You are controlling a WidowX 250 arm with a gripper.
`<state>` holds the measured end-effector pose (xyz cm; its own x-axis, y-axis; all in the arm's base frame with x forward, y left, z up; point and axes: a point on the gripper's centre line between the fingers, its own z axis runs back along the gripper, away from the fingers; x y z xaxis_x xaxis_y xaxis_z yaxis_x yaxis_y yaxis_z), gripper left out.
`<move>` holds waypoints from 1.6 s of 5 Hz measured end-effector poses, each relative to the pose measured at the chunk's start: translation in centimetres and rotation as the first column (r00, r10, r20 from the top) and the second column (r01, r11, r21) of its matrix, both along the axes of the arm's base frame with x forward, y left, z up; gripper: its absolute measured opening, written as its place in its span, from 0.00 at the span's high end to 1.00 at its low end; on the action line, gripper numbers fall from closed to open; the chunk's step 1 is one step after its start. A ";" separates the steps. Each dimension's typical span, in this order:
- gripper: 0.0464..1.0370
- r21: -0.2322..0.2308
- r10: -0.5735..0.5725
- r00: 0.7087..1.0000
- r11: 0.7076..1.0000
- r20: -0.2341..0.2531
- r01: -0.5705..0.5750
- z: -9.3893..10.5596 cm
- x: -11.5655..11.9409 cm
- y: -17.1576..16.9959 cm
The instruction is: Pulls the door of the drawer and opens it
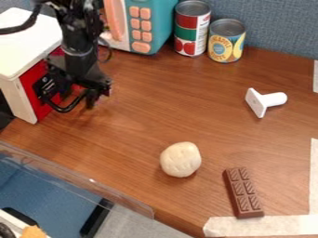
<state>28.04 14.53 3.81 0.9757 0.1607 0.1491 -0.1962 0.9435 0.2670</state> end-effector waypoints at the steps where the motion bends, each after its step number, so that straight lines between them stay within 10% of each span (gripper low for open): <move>1: 0.69 -0.003 0.028 1.000 1.000 -0.012 -0.028 -0.2 -0.2 0.2; 2: 0.86 -0.007 0.028 0.999 1.000 -0.016 -0.028 -0.3 -0.2 0.1; 8: 0.90 -0.169 -0.016 0.998 0.986 -0.060 0.005 1.9 -0.9 -8.2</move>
